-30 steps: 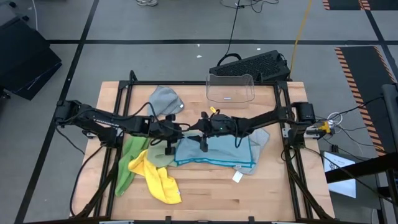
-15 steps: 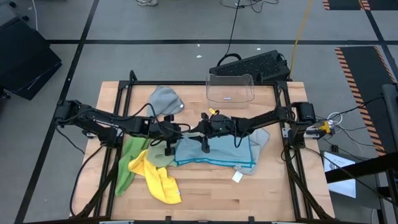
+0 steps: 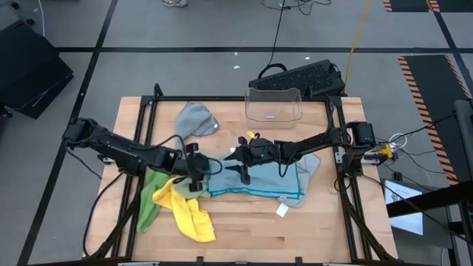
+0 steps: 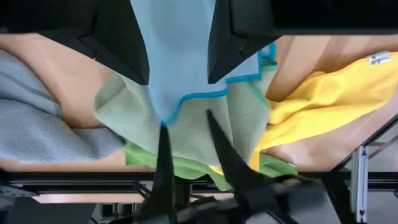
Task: Fold microfiber towels
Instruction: Fold the blue towel
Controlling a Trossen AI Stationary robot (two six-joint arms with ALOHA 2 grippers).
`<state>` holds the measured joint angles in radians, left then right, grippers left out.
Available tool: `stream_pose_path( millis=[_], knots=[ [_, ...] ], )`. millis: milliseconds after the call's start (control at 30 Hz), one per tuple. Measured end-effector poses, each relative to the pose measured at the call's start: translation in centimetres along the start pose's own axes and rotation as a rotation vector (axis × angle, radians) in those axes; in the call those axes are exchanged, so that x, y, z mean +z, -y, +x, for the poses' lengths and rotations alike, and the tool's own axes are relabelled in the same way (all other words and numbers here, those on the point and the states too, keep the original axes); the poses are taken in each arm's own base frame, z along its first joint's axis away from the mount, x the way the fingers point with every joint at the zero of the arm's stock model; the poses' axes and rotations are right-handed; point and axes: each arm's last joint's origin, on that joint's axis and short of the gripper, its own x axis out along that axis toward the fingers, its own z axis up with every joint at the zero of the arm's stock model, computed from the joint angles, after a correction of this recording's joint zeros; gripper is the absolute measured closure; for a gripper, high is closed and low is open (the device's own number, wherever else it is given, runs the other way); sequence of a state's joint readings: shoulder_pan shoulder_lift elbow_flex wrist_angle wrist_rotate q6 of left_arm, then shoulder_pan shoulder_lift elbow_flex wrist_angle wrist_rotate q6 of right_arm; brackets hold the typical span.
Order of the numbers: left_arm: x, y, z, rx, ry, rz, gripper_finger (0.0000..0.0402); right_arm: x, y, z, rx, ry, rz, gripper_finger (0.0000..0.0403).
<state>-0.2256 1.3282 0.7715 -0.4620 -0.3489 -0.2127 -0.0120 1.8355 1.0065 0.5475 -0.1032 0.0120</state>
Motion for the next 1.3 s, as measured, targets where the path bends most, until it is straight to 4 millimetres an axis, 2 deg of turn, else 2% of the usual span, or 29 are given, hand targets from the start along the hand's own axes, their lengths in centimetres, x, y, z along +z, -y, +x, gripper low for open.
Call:
stream_pose_path(
  millis=[133,267,433,600,767,900,1100,1300],
  knots=[
    [-0.8,0.2,-0.2,0.068,-0.050,-0.044,0.0216,0.5,0.1,0.0,-0.020,0.055,0.004,0.0245],
    [-0.7,0.2,-0.2,0.078,-0.032,-0.097,0.0232,0.9,0.3,-0.1,-0.033,0.092,0.002,0.0245],
    [-0.6,-0.2,-0.2,0.156,-0.010,-0.128,0.0251,1.1,0.9,0.0,-0.021,0.085,0.026,0.0245],
    [-1.0,-0.6,0.4,0.210,0.022,-0.166,0.0245,0.6,1.0,0.0,-0.020,0.023,0.010,0.0245],
    [-2.2,-0.7,1.8,0.173,0.068,-0.127,0.0221,-0.5,0.1,0.1,0.002,-0.088,-0.016,0.0245],
    [-2.2,-0.8,2.2,0.166,0.120,-0.092,0.0211,-0.9,-1.3,0.1,0.039,-0.129,-0.057,0.0245],
    [-1.6,-0.5,2.2,0.107,0.168,-0.015,0.0226,-0.9,-3.1,0.2,0.080,-0.127,-0.109,0.0245],
    [-1.3,-0.3,2.1,0.017,0.182,-0.019,0.0239,-1.0,-3.5,0.2,0.090,-0.127,-0.121,0.0245]
  ],
)
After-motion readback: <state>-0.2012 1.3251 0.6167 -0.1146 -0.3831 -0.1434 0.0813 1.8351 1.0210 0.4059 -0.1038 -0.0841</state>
